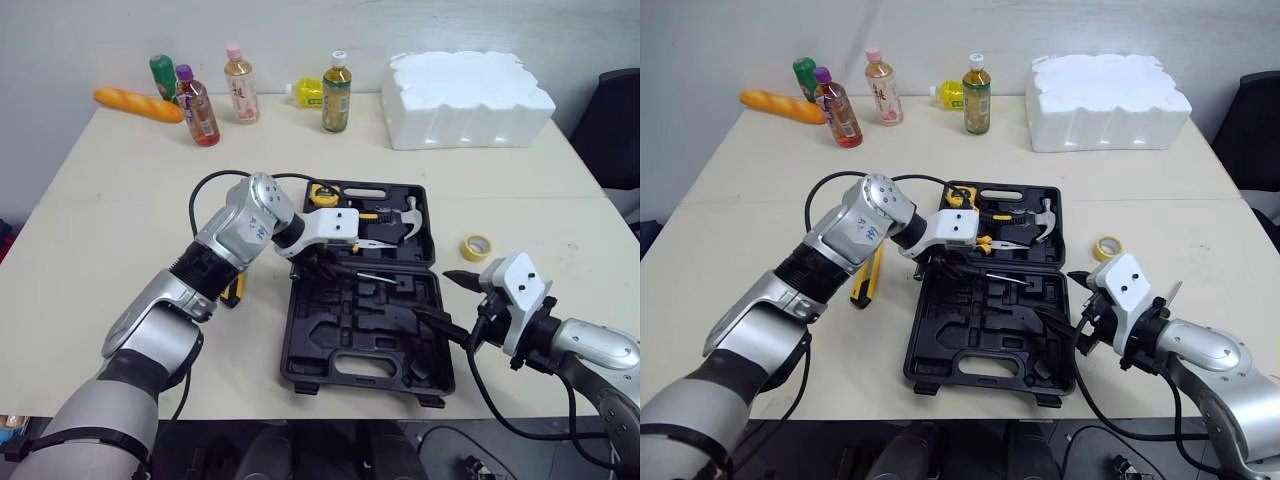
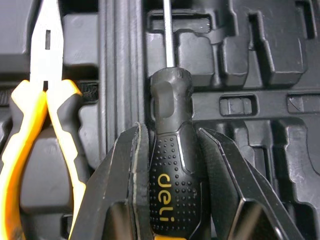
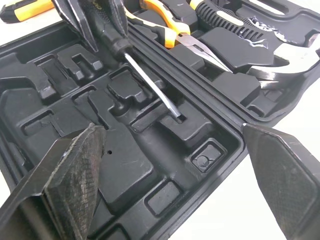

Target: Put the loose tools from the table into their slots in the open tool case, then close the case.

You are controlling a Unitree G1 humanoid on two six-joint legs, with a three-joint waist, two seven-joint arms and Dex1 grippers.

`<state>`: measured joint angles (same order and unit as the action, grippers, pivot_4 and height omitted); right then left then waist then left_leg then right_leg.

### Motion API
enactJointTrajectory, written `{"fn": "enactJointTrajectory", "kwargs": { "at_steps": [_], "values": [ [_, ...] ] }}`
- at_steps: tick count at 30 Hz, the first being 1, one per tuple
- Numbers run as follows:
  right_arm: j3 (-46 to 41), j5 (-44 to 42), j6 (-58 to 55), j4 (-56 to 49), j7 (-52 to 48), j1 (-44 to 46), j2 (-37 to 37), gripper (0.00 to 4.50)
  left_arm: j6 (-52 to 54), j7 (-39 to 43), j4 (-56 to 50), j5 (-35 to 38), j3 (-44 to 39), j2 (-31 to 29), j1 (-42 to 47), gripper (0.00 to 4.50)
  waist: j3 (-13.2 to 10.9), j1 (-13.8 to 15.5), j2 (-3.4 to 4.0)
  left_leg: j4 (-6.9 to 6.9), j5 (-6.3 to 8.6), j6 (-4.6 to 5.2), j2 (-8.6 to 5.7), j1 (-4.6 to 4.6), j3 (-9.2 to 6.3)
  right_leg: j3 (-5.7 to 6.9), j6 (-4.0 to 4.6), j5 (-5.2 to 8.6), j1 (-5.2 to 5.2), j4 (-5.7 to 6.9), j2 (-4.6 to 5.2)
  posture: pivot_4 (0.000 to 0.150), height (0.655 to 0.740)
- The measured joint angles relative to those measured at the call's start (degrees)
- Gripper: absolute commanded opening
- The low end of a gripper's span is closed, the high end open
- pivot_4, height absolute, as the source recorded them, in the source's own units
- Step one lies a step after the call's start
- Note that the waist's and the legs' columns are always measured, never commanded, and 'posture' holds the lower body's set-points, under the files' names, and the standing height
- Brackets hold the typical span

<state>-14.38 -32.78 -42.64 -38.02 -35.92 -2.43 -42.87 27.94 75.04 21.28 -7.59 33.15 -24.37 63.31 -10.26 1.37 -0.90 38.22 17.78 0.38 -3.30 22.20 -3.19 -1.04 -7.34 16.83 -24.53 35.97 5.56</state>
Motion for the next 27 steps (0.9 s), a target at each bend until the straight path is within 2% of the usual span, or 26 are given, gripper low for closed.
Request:
{"fn": "enactJointTrajectory", "kwargs": {
  "at_steps": [7,17,23,27],
  "values": [
    [0.0,0.03,0.01,0.04,0.02,-0.12,0.0,4.5,-4.27,-1.99,2.22,-1.04,-0.04,1.68,0.04,1.07,0.02,0.26,-0.02,0.1,-0.01,0.02,-0.03,-0.06,-0.02,0.01,-0.03,-0.02,0.14,-0.01,0.01,0.15,0.7383],
    [0.0,0.01,0.01,0.03,0.09,-0.47,0.01,4.5,0.04,-0.95,4.08,-1.07,-0.56,3.0,1.36,1.07,0.02,0.11,-0.02,0.19,-0.02,0.06,-0.06,-0.08,-0.03,-0.02,-0.09,-0.05,0.18,0.03,0.01,0.15,0.7383],
    [0.47,0.1,0.11,0.04,0.2,-0.15,0.37,4.5,-1.94,0.71,4.3,-2.11,0.51,1.5,2.17,1.07,0.03,-0.04,-0.02,0.15,-0.02,0.06,-0.04,-0.12,-0.02,-0.05,-0.09,-0.05,0.18,0.04,-0.02,0.15,0.7383],
    [0.71,0.15,0.21,0.04,0.2,-0.1,0.41,4.5,-2.24,-0.36,6.72,-2.58,0.52,2.89,3.27,1.07,0.03,0.11,-0.02,0.2,-0.02,0.08,-0.06,-0.11,-0.02,-0.06,-0.1,-0.06,0.19,0.04,0.0,0.15,0.7383]
  ]
}}
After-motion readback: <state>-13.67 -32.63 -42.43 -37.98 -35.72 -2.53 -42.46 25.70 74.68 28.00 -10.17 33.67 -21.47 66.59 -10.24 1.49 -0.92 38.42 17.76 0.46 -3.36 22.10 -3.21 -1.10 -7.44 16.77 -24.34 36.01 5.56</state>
